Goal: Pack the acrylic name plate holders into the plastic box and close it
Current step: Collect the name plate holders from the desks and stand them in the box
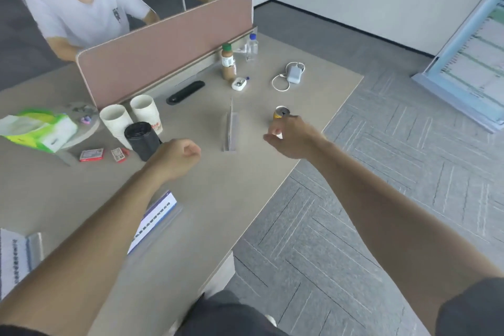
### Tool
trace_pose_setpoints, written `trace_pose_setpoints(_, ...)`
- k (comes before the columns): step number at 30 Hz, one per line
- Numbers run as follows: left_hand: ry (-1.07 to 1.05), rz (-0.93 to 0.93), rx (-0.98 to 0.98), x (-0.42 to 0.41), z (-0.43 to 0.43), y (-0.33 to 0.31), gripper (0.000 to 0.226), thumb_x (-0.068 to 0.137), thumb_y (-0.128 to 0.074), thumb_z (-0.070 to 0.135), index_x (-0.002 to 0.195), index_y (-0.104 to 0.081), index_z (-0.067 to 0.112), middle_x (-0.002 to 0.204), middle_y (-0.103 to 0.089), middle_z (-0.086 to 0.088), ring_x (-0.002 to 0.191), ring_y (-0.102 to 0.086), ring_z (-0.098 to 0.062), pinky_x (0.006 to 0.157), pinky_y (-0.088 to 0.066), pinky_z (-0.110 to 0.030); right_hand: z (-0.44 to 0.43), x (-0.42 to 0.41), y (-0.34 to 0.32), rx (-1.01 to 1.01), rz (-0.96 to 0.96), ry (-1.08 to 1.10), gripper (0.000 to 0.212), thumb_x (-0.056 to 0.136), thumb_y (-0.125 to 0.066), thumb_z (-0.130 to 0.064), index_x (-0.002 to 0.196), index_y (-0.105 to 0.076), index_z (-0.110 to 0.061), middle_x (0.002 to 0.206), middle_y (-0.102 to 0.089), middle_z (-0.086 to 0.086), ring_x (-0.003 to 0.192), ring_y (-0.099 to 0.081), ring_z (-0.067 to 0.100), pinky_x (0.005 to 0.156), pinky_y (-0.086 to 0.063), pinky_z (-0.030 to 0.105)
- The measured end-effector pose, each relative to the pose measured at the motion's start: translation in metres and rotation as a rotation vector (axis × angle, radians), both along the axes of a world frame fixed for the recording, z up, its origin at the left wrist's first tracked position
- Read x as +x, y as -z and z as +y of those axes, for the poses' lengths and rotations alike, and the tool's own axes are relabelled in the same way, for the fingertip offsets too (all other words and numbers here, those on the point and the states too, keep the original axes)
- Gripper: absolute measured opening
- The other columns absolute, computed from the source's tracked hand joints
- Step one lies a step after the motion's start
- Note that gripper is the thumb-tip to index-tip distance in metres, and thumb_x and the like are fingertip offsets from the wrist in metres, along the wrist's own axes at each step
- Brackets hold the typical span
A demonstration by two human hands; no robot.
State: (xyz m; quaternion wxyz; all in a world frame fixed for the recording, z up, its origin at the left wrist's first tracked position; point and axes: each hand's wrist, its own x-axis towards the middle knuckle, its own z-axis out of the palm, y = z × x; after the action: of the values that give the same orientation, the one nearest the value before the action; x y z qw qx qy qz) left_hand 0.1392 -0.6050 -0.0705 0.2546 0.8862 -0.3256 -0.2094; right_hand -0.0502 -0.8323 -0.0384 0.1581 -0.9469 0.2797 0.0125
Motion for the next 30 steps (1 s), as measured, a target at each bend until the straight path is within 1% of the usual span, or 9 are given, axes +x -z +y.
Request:
trace_pose_setpoints(3,-0.069,0.033,0.006,0.022,-0.029,0.016,0.021,0.083,-0.057,0.036,0.101,-0.067,0.031,0.112,-0.068,0.008,0.107,-0.062,-0.014,0.091,-0.048,-0.028,-0.033,0.04,0.005,0.018,-0.004,-0.052,0.034,0.093,-0.051,-0.049,0.112,-0.064,-0.024,0.117,-0.06,0.002,0.113,-0.055,0.029,0.09,-0.05,0.041)
trace_pose_setpoints(6,-0.104,0.099,-0.018,0.041,-0.063,0.037,0.03,0.081,-0.058,0.04,0.108,-0.065,0.03,0.116,-0.068,0.007,0.108,-0.062,-0.014,0.095,-0.049,-0.031,-0.065,0.083,0.013,0.035,0.022,-0.054,0.034,0.093,-0.052,-0.046,0.118,-0.061,-0.026,0.12,-0.06,0.001,0.111,-0.057,0.026,0.095,-0.047,0.04)
trace_pose_setpoints(11,-0.129,0.212,0.011,0.064,-0.112,0.074,0.036,0.084,-0.059,0.042,0.117,-0.061,0.026,0.115,-0.066,0.007,0.103,-0.062,-0.015,0.084,-0.046,-0.026,-0.105,0.148,0.034,0.054,0.109,-0.061,0.04,0.093,-0.052,-0.047,0.125,-0.057,-0.024,0.125,-0.059,0.002,0.113,-0.056,0.025,0.094,-0.048,0.038)
trace_pose_setpoints(17,-0.248,0.249,0.085,0.065,-0.16,0.106,0.069,0.083,-0.059,0.054,0.141,-0.042,0.021,0.134,-0.056,0.001,0.121,-0.055,-0.021,0.098,-0.044,-0.033,-0.137,0.216,0.072,0.209,0.171,-0.087,0.053,0.095,-0.051,-0.048,0.138,-0.045,-0.02,0.133,-0.056,0.005,0.118,-0.054,0.027,0.097,-0.047,0.039)
trace_pose_setpoints(19,-0.276,0.241,0.107,0.061,-0.179,0.121,0.075,0.083,-0.06,0.055,0.145,-0.036,0.019,0.142,-0.049,-0.002,0.129,-0.048,-0.023,0.102,-0.042,-0.034,-0.147,0.24,0.089,0.25,0.199,-0.112,0.057,0.096,-0.05,-0.047,0.143,-0.039,-0.018,0.137,-0.053,0.006,0.121,-0.052,0.027,0.094,-0.045,0.034)
trace_pose_setpoints(21,-0.335,0.268,0.121,0.054,-0.198,0.136,0.074,0.085,-0.058,0.053,0.146,-0.031,0.019,0.147,-0.042,-0.001,0.132,-0.043,-0.024,0.104,-0.04,-0.036,-0.157,0.264,0.109,0.285,0.22,-0.147,0.051,0.095,-0.05,-0.048,0.136,-0.041,-0.019,0.129,-0.054,0.005,0.113,-0.054,0.028,0.084,-0.043,0.033)
trace_pose_setpoints(23,-0.424,0.292,0.106,0.048,-0.217,0.148,0.064,0.089,-0.056,0.046,0.143,-0.034,0.021,0.14,-0.048,-0.001,0.126,-0.048,-0.025,0.096,-0.043,-0.037,-0.168,0.28,0.128,0.316,0.241,-0.163,0.046,0.093,-0.051,-0.05,0.122,-0.041,-0.016,0.12,-0.054,0.005,0.105,-0.053,0.028,0.079,-0.041,0.035)
trace_pose_setpoints(27,-0.57,0.239,0.069,0.044,-0.244,0.153,0.035,0.095,-0.047,0.027,0.13,-0.046,0.022,0.111,-0.063,-0.008,0.101,-0.06,-0.033,0.074,-0.049,-0.036,-0.182,0.296,0.154,0.441,0.266,-0.194,0.067,0.092,-0.052,-0.05,0.143,-0.027,-0.014,0.144,-0.044,0.008,0.125,-0.048,0.03,0.097,-0.04,0.038)
trace_pose_setpoints(30,-0.641,0.243,0.059,0.047,-0.247,0.15,0.03,0.093,-0.04,0.017,0.118,-0.055,0.024,0.093,-0.062,-0.012,0.084,-0.061,-0.036,0.063,-0.051,-0.037,-0.191,0.299,0.167,0.566,0.243,-0.178,0.058,0.092,-0.055,-0.048,0.131,-0.029,-0.014,0.131,-0.048,0.011,0.11,-0.051,0.028,0.087,-0.037,0.033)
